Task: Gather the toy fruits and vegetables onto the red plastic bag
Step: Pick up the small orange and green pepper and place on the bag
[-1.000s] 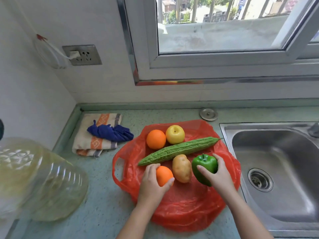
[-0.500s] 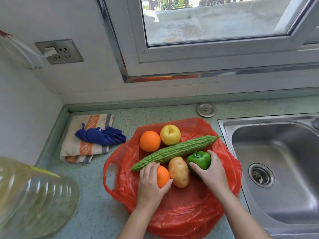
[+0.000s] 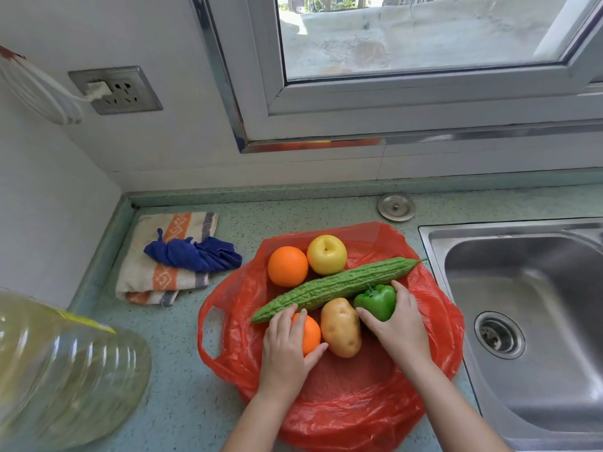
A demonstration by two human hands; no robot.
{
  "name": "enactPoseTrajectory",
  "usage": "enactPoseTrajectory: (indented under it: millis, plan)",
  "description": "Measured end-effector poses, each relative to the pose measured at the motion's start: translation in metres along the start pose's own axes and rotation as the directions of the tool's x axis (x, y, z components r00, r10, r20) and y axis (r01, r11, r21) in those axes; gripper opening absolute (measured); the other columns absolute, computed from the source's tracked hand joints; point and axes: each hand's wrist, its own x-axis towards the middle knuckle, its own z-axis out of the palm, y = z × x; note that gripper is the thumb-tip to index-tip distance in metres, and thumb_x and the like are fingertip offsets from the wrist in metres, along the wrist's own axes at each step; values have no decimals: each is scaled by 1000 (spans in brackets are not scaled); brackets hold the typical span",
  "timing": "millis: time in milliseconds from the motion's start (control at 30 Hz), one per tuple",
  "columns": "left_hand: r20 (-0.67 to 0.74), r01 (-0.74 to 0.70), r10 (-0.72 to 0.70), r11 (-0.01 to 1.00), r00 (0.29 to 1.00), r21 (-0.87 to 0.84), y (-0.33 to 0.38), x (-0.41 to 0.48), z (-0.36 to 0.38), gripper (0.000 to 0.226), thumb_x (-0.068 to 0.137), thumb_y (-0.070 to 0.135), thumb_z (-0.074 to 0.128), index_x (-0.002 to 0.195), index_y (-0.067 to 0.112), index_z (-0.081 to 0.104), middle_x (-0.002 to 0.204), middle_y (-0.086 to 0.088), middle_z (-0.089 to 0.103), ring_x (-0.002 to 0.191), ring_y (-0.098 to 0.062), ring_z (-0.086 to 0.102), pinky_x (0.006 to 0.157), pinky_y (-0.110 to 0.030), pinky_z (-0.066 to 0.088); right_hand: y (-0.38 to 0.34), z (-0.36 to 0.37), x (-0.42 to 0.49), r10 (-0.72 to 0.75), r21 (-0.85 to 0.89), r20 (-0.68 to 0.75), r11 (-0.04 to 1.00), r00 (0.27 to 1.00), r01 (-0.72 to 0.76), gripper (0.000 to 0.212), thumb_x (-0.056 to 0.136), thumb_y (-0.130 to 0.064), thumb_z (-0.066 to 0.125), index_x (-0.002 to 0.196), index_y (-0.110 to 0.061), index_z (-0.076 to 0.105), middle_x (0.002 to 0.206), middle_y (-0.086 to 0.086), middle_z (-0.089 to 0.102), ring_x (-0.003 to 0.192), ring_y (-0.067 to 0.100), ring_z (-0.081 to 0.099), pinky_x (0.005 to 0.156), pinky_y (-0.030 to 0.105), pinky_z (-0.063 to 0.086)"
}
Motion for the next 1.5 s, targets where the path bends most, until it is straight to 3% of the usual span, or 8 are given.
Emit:
enactPoseTrajectory:
  millis: [133,267,633,767,933,1067,1333,1500]
  plan:
    - [-16,-24,24,999,1000,21,1,0,1,60,69,52,62,112,11,60,115,-10,62,111,-21,39,80,-41,52,1,-2,-1,-17,-12,24,1000,1000,18,89,66,-40,76,137,-14,30,132,12,43,123,28,41,97,37,36]
    - [-18,-17,18,999,1000,43,2,1,-1,61,74,56,45,115,12,57,116,-9,62,113,-21,39,82,-41,51,3,-6,-2,-45,-39,5,998,999,45,90,66,-39,77,138,-12,29,131,13,43,124,28,39,98,36,34]
    - [-77,-27,28,1000,997,7,14,-3,-21,59,91,54,28,116,10,59,120,-11,60,117,-21,38,89,-45,47,4,-25,-19,-171,-85,-47,982,984,167,76,74,-39,70,134,-9,36,130,11,45,122,26,40,99,37,35]
    - [-98,-99,97,995,990,-16,20,-7,-32,61,94,51,20,117,10,58,122,-11,59,118,-22,38,91,-47,46,7,-38,-35,-234,-144,-81,964,969,221,63,77,-43,64,127,-8,48,126,13,51,119,30,46,100,42,36]
    - [-197,-334,326,942,925,-12,36,-15,-49,40,84,32,46,115,9,57,117,-13,61,117,-25,43,91,-45,46,10,-54,-72,-314,-254,-210,932,926,258,61,72,-49,45,115,-8,60,118,13,61,109,33,55,93,54,39]
    - [-234,-503,471,859,850,-98,53,-28,-53,38,83,27,49,117,12,51,118,-14,61,118,-24,43,94,-40,36,14,-64,-113,-305,-309,-281,926,910,215,56,75,-45,44,115,-8,60,119,13,60,111,34,55,93,61,37]
    - [-212,-617,579,745,787,-254,80,-67,-37,37,81,25,51,113,8,59,116,-14,62,116,-25,45,95,-38,36,42,-71,-203,-201,-351,-437,935,877,39,52,80,-42,42,119,-11,56,123,10,58,117,20,38,93,61,37]
    - [-169,-678,667,652,726,-339,114,-92,-34,38,80,24,51,112,6,59,115,-13,63,115,-25,45,96,-38,36,63,-85,-248,-130,-357,-536,930,834,-84,50,79,-40,43,117,-11,57,121,11,60,114,27,49,92,61,37]
